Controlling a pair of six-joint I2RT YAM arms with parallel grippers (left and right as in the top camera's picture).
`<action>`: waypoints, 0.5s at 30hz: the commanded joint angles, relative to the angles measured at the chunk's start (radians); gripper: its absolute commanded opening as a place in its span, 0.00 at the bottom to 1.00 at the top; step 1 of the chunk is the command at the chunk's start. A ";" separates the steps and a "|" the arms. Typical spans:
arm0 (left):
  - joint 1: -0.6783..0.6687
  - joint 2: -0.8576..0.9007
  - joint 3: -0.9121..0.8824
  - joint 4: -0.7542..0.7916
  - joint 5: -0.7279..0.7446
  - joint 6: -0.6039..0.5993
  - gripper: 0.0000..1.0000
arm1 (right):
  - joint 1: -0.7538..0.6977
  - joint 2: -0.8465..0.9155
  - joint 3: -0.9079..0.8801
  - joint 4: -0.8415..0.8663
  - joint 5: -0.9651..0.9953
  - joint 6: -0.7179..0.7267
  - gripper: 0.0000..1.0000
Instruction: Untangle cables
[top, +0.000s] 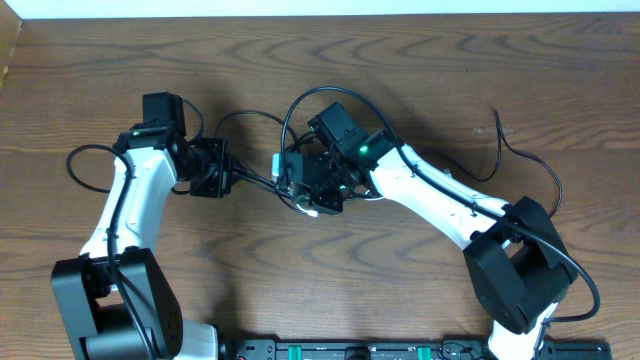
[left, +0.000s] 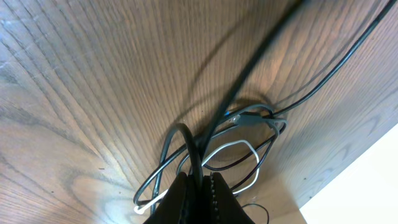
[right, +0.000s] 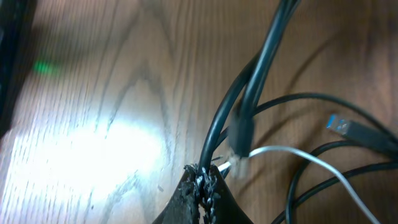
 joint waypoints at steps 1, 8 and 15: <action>0.018 0.014 -0.002 0.003 -0.002 0.010 0.08 | -0.002 -0.009 0.011 -0.016 -0.021 -0.040 0.01; 0.053 0.014 -0.002 0.021 0.106 0.055 0.08 | -0.002 -0.009 0.010 -0.014 0.049 -0.040 0.01; 0.105 0.014 -0.002 0.060 0.248 0.193 0.08 | -0.002 -0.006 0.008 -0.015 0.074 -0.040 0.01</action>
